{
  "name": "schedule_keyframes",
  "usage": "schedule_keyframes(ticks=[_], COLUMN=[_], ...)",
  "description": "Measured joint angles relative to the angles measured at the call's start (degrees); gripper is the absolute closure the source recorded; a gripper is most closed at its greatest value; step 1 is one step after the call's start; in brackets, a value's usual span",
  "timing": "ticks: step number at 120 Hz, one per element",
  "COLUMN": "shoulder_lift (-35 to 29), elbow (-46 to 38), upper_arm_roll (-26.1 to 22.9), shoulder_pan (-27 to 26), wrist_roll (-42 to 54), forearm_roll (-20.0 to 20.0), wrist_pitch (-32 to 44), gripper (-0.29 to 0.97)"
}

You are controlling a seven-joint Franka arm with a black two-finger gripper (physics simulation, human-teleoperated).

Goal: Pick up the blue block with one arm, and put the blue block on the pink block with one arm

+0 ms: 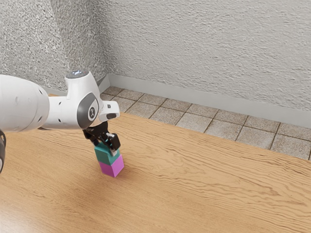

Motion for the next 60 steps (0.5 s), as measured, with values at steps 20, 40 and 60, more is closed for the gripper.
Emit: schedule_keyframes(ticks=[20, 40, 60], shoulder_lift=[-0.02, 0.11, 1.43], elbow=[0.23, 0.77, 12.38], upper_arm_roll=[0.16, 0.53, 7.74], shoulder_pan=[0.03, 0.03, -0.75], wrist_roll=[-0.12, -0.16, 0.11], forearm_roll=[0.02, 0.14, 0.72], wrist_pitch=[-0.20, -0.49, -9.02], gripper=[0.03, 0.01, 0.01])
